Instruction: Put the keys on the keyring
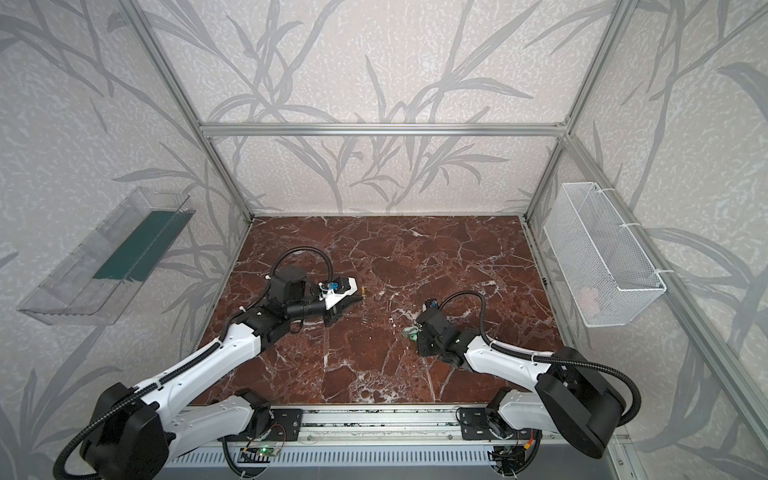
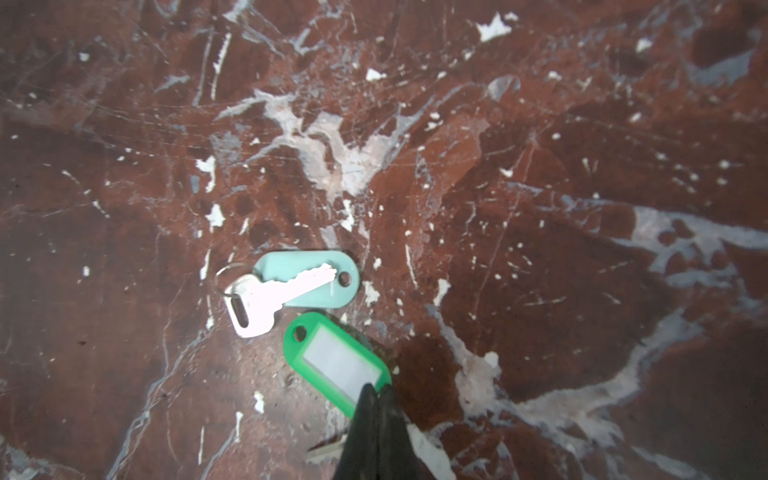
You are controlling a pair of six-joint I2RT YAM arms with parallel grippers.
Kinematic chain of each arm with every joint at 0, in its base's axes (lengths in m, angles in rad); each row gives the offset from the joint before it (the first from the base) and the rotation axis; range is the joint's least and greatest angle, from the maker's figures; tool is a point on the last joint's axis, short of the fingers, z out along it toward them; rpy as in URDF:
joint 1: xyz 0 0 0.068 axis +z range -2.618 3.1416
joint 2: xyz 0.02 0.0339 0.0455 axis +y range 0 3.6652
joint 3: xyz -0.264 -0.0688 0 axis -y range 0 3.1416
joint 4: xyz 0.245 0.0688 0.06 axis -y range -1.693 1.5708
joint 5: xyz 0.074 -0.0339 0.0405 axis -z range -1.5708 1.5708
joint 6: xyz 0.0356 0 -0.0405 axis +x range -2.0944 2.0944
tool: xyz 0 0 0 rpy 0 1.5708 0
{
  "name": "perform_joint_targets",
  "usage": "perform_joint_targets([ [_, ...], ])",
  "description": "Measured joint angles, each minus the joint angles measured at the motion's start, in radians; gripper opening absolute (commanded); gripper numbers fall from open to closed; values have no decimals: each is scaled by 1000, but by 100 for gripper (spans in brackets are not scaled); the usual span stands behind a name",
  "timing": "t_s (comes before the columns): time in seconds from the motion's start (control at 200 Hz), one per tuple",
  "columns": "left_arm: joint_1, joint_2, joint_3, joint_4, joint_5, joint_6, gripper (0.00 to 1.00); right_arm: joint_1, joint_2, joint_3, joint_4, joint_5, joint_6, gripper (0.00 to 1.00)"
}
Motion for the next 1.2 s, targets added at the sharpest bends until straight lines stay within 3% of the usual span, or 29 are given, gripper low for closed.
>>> perform_joint_targets([
  [0.185, 0, 13, 0, 16, 11, -10, 0, 0, -4, 9, 17, -64, -106, 0],
  [0.455, 0, 21, 0, 28, 15, -20, 0, 0, 180, 114, 2, -117, -171, 0],
  [0.58, 0, 21, 0, 37, 15, -27, 0, 0, 177, 114, 12, -114, -177, 12],
  [0.67, 0, 21, 0, 37, 15, -28, 0, 0, 167, 111, 19, -114, -186, 16],
  [1.2, 0, 51, 2, 48, 15, -29, 0, 0, 80, 37, 65, -111, -202, 20],
])
